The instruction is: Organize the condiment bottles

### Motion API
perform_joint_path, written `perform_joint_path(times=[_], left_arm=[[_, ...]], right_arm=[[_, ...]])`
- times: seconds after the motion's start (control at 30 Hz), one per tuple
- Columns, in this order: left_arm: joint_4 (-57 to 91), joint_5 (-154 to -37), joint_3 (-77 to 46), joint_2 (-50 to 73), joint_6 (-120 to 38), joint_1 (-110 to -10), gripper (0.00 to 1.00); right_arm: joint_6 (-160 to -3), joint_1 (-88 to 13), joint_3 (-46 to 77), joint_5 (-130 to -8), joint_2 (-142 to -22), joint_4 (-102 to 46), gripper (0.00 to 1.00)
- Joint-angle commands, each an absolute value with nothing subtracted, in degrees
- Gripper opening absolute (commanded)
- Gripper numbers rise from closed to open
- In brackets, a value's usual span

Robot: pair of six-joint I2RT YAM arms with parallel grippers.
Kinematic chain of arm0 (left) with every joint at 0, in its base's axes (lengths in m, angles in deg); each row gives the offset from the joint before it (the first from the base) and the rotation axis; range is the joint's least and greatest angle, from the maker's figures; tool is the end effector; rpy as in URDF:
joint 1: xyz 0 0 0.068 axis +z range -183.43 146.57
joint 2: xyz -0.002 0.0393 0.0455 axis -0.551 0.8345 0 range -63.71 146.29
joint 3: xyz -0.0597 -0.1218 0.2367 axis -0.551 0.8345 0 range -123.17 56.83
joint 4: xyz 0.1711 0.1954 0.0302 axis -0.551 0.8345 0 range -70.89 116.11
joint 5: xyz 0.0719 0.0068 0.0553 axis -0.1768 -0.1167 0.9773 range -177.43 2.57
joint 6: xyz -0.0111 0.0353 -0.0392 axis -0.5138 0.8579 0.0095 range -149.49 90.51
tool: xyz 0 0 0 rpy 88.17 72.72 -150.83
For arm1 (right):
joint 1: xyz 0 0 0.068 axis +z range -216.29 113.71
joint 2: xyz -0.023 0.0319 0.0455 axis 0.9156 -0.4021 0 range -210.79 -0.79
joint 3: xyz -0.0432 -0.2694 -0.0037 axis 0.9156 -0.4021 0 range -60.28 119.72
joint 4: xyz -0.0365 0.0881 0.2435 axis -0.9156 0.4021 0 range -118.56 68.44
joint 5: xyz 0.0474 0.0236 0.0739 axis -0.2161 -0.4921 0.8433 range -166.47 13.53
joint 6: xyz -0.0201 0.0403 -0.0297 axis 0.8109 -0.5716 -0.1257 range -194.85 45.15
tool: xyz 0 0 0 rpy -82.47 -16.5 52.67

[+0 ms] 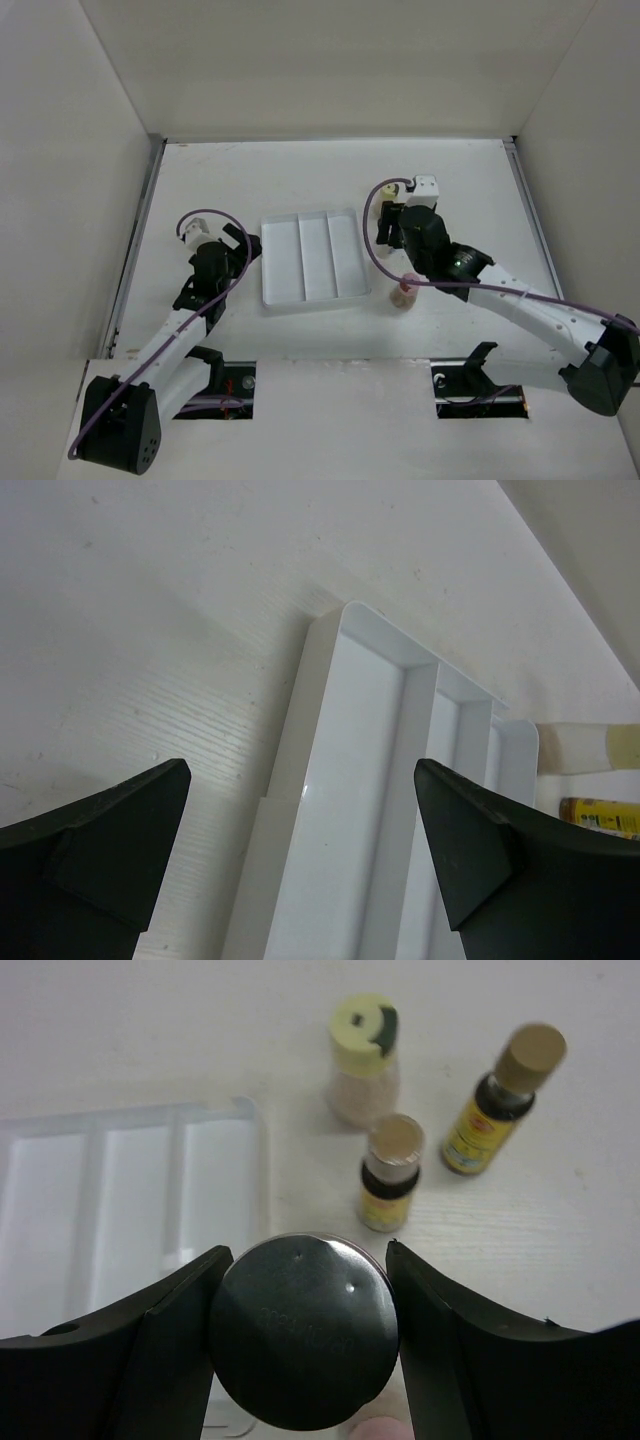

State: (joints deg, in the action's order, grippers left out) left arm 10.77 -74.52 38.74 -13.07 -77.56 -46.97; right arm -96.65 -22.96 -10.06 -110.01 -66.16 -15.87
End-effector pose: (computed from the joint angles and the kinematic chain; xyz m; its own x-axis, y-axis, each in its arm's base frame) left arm 0.1871 -0.0369 0.1918 -0.2888 -0.6764 -0.6776 -0.2765 0.7365 -0.6174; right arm 0.1980 0.1598 0.2989 -0.3959 0.0521 -0.9168 -0.0750 0.9932 0.0888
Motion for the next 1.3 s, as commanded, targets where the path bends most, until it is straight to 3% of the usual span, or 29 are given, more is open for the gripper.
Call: perform_joint_path(times=[0.0,0.4,0.67,0.8,0.87,0.93,1.03,1.27], left_arm=[[8.91,-74.25,38.54,-14.04,-77.65,-46.83,1.0],[13.13,-76.26,41.71,-16.94,-80.82,-38.14,1.0],[12.78,-76.44,42.76,-16.59,-80.99,-37.26,1.0],[12.34,-76.53,42.77,-16.6,-80.99,-37.34,1.0],[12.52,-76.53,42.41,-16.6,-80.64,-37.69,1.0],[12.25,-76.35,42.76,-17.38,-80.55,-37.52,1.0],[12.69,-76.53,42.06,-16.95,-80.64,-37.6,1.0],[12.6,-76.0,40.57,-16.51,-80.82,-38.92,1.0]], right_arm=[[-94.8,-19.94,-3.24,-111.1,-65.04,-23.45,0.44],[-92.26,-12.64,17.39,-98.54,-94.64,-38.84,0.43],[-88.48,-10.26,31.03,-98.35,-112.22,-38.76,0.43],[-86.8,-8.95,33.15,-99.76,-116.36,-38.67,0.49],[-86.54,-8.68,33.41,-99.85,-116.98,-38.75,0.56],[-86.89,-8.24,32.89,-100.38,-116.03,-38.58,0.73],[-86.63,-7.71,30.44,-100.73,-111.12,-38.93,0.89],[-89.26,-7.89,6.13,-107.83,-84.87,-40.43,0.94]])
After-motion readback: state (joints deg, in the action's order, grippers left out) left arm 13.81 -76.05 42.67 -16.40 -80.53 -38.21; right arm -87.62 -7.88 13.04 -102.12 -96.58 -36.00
